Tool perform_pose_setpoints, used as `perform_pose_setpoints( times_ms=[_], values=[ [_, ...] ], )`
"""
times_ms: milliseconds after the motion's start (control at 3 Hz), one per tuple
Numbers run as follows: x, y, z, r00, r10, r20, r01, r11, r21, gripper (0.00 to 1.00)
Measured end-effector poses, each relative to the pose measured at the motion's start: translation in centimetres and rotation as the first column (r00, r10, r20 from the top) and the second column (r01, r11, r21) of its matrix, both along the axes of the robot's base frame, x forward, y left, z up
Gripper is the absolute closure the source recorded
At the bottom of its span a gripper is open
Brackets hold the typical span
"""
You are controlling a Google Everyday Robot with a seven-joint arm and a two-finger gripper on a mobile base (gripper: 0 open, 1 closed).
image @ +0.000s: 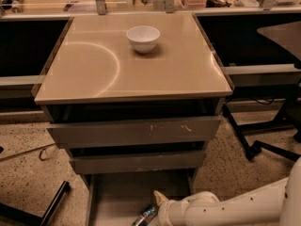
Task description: Pick redbull can from bottom drawer and place on counter
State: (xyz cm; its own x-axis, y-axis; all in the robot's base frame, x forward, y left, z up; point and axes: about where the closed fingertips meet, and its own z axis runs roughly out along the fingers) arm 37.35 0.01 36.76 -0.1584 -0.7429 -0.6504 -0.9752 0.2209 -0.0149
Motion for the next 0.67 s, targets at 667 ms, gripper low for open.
perform_pose_setpoints(
  times_ms=[667],
  values=[
    [-2.74, 1.6, -3.41, 0.9969, 0.012, -0.078, -0.01, 0.999, 0.037, 0.0]
  ],
)
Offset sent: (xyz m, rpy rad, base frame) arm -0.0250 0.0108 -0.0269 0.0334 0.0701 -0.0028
